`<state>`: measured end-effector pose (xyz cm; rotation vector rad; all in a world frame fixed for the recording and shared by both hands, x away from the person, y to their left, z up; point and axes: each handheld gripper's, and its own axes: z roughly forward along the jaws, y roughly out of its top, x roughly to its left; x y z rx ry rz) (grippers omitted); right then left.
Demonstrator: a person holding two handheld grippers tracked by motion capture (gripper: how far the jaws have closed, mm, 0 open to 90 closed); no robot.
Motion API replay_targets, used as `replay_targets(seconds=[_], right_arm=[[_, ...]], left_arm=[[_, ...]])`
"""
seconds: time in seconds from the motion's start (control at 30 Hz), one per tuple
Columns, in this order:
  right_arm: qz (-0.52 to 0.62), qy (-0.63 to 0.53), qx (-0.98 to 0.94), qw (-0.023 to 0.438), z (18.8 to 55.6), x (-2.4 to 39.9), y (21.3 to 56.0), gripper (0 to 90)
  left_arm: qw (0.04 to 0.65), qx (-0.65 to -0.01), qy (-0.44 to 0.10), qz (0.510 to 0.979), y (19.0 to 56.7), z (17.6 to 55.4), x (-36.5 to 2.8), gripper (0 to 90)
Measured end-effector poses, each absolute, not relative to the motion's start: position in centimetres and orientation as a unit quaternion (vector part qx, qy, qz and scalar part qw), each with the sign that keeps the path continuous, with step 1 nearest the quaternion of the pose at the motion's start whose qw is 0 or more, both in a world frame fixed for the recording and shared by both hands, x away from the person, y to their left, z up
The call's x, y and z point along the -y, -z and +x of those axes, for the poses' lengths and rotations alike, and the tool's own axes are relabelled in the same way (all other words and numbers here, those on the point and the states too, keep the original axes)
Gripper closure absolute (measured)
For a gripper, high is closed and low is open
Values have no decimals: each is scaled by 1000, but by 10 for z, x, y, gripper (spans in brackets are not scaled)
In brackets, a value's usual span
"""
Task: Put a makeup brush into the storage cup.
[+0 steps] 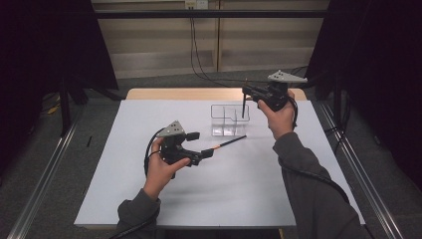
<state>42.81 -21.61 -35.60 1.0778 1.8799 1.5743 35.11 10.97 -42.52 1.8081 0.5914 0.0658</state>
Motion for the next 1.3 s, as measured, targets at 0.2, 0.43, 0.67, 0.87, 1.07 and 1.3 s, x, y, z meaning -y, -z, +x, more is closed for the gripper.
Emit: replay_targets(seconds=[0.2, 0.43, 0.67, 0.87, 1.07, 1.3], right_arm=[[395, -568, -684, 233, 430, 219, 359, 842], [394, -564, -686, 236, 432, 220, 359, 842], [397, -563, -686, 236, 433, 222, 365, 841], [397, -563, -686, 236, 432, 221, 367, 841], [398, -560, -688, 233, 432, 220, 371, 841], [402, -556, -689, 233, 431, 222, 375, 841]], left_arm=[[579, -256, -29, 774, 427, 352, -111, 98], [577, -255, -29, 775, 427, 352, -111, 97], [575, -257, -32, 776, 428, 352, -112, 98], [576, -256, -34, 776, 427, 352, -111, 97], [577, -255, -35, 775, 427, 352, -112, 98], [577, -253, -34, 776, 427, 352, -112, 98]])
